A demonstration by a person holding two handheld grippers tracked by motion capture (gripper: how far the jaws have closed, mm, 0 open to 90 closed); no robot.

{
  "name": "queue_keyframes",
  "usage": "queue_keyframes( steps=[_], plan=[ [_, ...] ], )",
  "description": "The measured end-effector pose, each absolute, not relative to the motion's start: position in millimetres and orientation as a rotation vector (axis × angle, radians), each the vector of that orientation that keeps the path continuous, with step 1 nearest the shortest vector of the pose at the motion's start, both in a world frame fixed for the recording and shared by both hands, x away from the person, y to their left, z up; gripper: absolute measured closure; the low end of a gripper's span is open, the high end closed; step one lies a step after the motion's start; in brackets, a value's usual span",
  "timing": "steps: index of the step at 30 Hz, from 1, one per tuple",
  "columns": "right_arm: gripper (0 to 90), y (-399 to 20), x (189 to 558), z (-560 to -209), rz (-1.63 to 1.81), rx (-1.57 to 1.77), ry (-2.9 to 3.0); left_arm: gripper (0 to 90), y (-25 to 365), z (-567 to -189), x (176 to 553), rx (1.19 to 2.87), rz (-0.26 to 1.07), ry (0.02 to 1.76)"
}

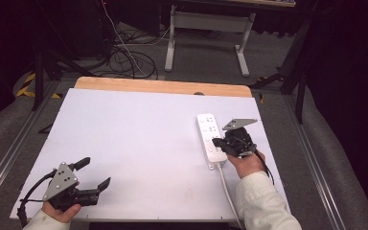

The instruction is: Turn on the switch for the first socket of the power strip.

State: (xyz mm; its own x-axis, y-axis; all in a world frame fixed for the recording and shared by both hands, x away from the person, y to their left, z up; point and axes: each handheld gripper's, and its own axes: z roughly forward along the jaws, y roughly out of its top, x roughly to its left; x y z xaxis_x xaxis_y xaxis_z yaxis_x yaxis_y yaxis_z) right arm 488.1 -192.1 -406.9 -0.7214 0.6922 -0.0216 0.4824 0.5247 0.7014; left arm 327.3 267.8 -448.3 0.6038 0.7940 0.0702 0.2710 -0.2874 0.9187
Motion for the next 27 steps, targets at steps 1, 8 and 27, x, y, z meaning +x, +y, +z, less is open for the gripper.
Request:
queue_keyframes(
  steps=[1, 8, 27],
  plan=[
    [90.0, -191, 490, -409, 0.983, 0.986, 2.481, 11.6, 268, -448, 327, 1.841, 0.662, 0.860],
    [90.0, -186, 499, -418, 0.921, 1.016, 2.520, 11.6, 268, -448, 327, 1.845, 0.667, 0.857],
    [90.0, -176, 508, -434, 0.801, 1.008, 2.577, 11.6, 268, -448, 328, 1.848, 0.663, 0.858]
  ],
)
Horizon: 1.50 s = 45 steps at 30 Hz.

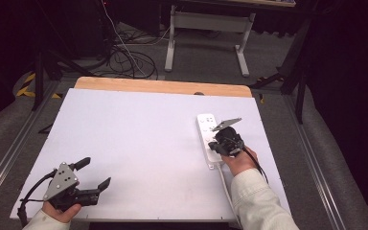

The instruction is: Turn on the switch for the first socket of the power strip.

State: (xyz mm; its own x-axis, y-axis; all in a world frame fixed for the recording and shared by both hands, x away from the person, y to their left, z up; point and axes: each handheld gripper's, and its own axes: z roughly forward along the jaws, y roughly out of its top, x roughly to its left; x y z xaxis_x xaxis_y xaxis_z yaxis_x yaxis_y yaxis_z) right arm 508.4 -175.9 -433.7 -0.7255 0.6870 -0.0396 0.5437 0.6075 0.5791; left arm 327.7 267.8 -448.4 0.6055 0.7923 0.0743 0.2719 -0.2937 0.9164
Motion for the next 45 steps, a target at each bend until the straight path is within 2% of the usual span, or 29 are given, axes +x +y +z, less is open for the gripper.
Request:
queue_keyframes(
  steps=[45],
  plan=[
    [90.0, -170.4, 506.5, -440.5, 0.736, 1.000, 2.574, 11.6, 266.6, -448.4, 327.6, 1.848, 0.667, 0.851]
  ],
)
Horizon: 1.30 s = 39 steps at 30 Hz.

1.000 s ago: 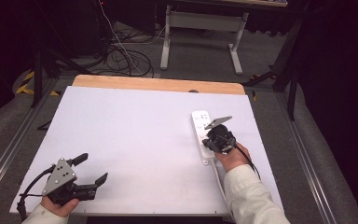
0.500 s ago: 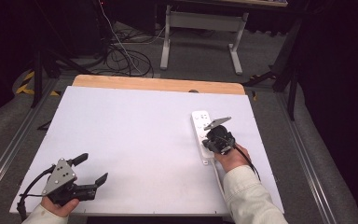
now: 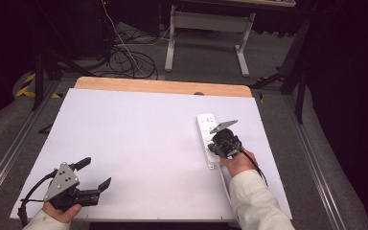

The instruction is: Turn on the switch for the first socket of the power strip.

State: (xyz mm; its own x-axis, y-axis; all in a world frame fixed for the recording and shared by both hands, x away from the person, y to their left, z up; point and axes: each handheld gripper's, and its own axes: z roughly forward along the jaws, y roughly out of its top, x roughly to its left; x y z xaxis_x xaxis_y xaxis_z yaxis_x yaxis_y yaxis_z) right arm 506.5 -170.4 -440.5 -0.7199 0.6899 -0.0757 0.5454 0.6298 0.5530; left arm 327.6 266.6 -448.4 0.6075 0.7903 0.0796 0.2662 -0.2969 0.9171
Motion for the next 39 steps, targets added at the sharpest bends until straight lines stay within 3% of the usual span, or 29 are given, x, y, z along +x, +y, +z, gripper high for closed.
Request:
queue_keyframes(
  steps=[26, 39],
  plan=[
    [90.0, -170, 505, -442, 0.744, 1.034, 2.555, 11.6, 266, -448, 328, 1.850, 0.659, 0.849],
    [90.0, -176, 492, -421, 0.853, 0.984, 2.510, 11.6, 266, -449, 329, 1.855, 0.659, 0.851]
  ],
)
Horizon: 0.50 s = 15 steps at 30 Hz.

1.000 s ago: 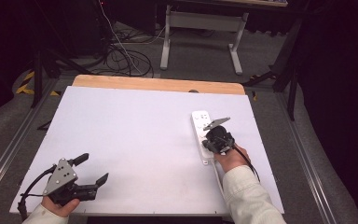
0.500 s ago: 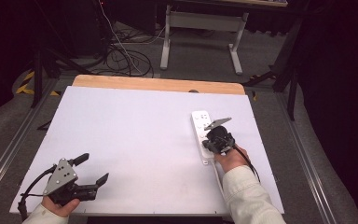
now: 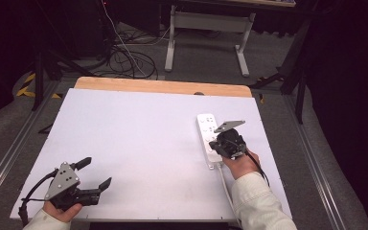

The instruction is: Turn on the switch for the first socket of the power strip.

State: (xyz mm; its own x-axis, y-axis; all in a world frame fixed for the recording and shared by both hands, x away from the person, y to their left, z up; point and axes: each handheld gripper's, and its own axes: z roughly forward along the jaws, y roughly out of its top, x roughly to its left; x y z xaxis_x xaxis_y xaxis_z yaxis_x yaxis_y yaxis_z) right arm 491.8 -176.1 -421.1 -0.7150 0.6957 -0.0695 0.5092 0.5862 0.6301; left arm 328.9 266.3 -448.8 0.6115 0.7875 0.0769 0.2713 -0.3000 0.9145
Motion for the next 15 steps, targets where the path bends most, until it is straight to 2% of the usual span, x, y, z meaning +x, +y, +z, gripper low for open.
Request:
queue_keyframes(
  steps=[15],
  plan=[
    [90.0, -176, 478, -393, 0.945, 0.941, 2.456, 11.5, 266, -449, 329, 1.857, 0.660, 0.849]
  ],
)
